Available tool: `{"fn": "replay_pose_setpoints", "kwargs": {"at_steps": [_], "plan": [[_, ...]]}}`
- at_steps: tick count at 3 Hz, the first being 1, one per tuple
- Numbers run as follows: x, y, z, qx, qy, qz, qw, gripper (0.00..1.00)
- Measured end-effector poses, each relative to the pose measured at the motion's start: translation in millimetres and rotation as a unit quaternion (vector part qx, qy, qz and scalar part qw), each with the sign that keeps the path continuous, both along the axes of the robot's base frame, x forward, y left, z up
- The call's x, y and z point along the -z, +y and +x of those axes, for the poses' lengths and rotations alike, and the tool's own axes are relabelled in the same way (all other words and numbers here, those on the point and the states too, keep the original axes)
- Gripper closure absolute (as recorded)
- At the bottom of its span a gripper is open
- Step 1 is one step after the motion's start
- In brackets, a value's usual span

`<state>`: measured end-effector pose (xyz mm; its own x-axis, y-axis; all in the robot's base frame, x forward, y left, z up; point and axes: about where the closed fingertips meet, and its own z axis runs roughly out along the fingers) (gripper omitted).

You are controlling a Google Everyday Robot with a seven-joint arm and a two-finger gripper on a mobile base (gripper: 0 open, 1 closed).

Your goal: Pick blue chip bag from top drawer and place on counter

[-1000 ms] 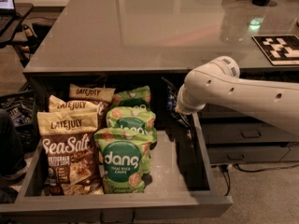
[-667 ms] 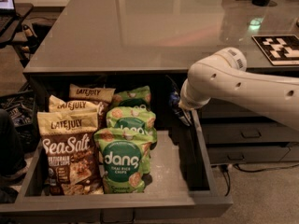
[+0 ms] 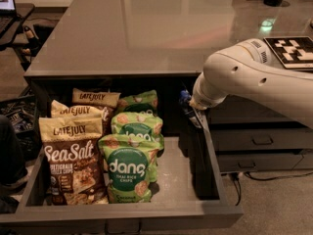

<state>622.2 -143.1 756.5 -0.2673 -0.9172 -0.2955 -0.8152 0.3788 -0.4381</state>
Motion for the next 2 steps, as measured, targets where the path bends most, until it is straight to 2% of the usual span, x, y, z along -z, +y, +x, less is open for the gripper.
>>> {"fn": "replay_pose_setpoints", "kwargs": {"at_steps": [1, 2], "plan": [[-4, 4, 1, -0.011, 0.017, 0.009, 0.9998, 1.00], [-24, -1, -23, -0.005, 0.049, 0.012, 0.9987, 1.00]]}}
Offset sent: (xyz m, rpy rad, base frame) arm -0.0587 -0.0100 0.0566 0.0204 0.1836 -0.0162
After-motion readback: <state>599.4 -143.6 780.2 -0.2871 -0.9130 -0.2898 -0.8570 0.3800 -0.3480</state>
